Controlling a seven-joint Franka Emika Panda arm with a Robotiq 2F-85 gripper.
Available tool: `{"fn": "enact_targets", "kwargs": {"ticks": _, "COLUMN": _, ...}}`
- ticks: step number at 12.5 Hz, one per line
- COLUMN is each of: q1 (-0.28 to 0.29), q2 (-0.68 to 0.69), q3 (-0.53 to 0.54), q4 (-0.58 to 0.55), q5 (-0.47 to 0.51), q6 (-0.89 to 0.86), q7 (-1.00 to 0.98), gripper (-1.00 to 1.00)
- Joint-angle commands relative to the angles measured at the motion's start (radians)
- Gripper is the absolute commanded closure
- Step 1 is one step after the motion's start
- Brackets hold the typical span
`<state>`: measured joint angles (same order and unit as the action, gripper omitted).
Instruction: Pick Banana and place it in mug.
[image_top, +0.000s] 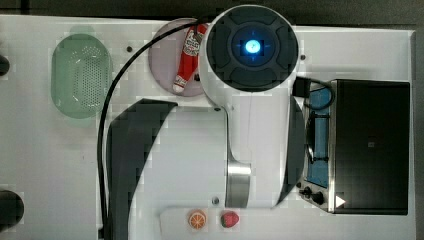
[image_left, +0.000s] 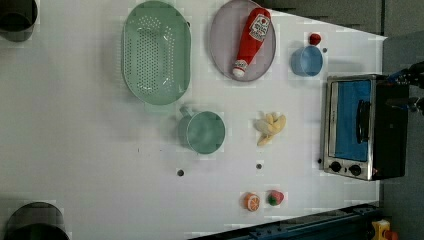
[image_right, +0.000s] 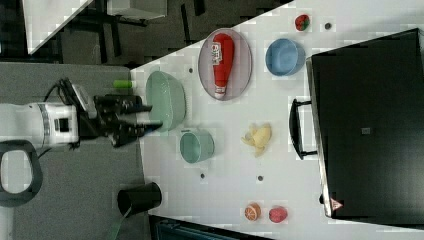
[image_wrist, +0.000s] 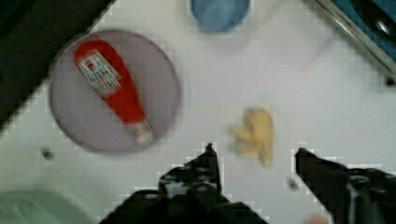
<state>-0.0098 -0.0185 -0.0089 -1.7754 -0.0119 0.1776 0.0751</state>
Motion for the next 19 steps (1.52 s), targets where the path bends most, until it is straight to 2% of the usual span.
{"fn": "enact_targets", "kwargs": {"ticks": 1, "q1": -0.004, "q2": -0.220, "q3": -0.040, "q4": -0.014, "q5": 0.025, "q6": -0.215, "q7": -0.027, "gripper": -0.48}}
{"fn": "enact_targets", "kwargs": {"ticks": 3, "q1": -0.004, "q2": -0.215, "q3": -0.040, "q4": -0.031, "q5": 0.025, "q6": -0.213, "q7": -0.027, "gripper": -0.91}}
{"fn": "enact_targets", "kwargs": {"ticks": 4, "q1": -0.004, "q2": -0.209, "q3": -0.040, "q4": -0.052, "q5": 0.025, "q6": -0.211, "q7": -0.028, "gripper": -1.00}}
{"fn": "enact_targets", "kwargs": {"ticks": 9, "q1": -0.004, "q2": -0.128, "q3": -0.040, "q4": -0.245, "q5": 0.025, "q6": 0.000, "q7": -0.028, "gripper": -1.00}}
{"fn": "enact_targets", "kwargs": {"ticks": 14, "q1": -0.004, "q2": -0.051, "q3": -0.039, "q4": -0.460, "q5": 0.025, "q6": 0.334, "q7": -0.028, "gripper": -1.00}}
{"fn": "enact_targets", "kwargs": {"ticks": 19, "q1": -0.003, "q2": 0.073, "q3": -0.038, "q4": -0.618, "q5": 0.025, "q6": 0.627, "q7": -0.028, "gripper": -1.00}}
